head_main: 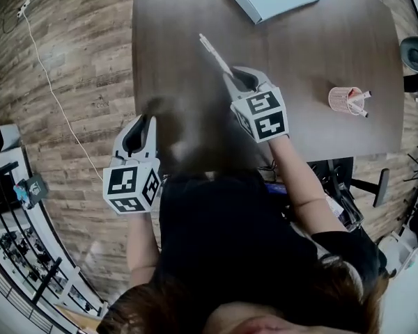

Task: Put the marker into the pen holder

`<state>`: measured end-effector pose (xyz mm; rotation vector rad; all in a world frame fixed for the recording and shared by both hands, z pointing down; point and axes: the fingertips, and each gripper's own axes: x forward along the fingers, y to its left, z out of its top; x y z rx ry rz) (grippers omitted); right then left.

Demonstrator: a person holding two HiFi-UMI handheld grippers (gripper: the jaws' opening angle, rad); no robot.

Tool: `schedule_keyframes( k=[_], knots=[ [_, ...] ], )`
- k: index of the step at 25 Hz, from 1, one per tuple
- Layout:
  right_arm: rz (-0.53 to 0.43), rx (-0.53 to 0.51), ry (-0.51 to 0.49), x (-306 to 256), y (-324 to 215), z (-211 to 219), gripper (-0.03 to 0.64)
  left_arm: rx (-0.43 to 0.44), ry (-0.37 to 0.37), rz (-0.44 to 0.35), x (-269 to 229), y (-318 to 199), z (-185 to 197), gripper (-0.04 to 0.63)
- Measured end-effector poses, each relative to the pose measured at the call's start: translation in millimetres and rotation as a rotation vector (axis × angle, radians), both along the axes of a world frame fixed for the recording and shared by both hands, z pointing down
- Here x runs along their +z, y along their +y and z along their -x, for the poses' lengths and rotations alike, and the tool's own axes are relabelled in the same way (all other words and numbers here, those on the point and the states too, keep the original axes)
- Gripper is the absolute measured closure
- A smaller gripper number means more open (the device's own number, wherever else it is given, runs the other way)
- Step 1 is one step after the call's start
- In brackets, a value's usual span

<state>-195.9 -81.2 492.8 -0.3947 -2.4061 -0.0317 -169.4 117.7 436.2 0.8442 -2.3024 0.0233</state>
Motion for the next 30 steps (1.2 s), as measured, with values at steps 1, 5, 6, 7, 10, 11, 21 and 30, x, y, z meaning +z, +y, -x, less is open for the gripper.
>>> schedule_keyframes(
  k=[1, 5, 6, 7, 10, 11, 21, 30],
  knots=[
    [0.003, -0.001, -0.005, -4.9, -1.2, -3.8, 0.548, 0.013, -0.008, -0.003, -3.0, -4.9, 1.4, 0.520],
    [0.021, 0.023, -0.020, -22.2, -13.7, -20.0, 0.548, 0.089, -0.035, -0.017, -12.8, -33.4, 6.0, 0.522],
    [0.023, 0.035, -0.022, -25.8, -18.8, -24.8, 0.548, 0.113, -0.039, -0.020, -14.2, -42.4, 6.0, 0.523],
    [0.024, 0.046, -0.024, -29.0, -23.9, -29.8, 0.548, 0.137, -0.040, -0.021, -14.9, -51.2, 4.9, 0.526],
    [0.020, 0.080, -0.031, -38.1, -38.9, -44.1, 0.548, 0.205, -0.042, -0.020, -15.6, -74.5, -0.2, 0.528],
    [0.017, 0.093, -0.035, -41.4, -43.8, -48.6, 0.548, 0.227, -0.044, -0.022, -16.4, -81.4, -1.5, 0.528],
    [0.005, 0.219, -0.048, -69.4, -94.1, -99.3, 0.548, 0.431, -0.065, -0.054, -30.3, -152.7, -20.1, 0.531],
    [-0.032, 0.360, -0.047, -91.7, -149.1, -163.5, 0.548, 0.633, -0.091, -0.101, -44.2, -225.6, -56.7, 0.531]
  ],
)
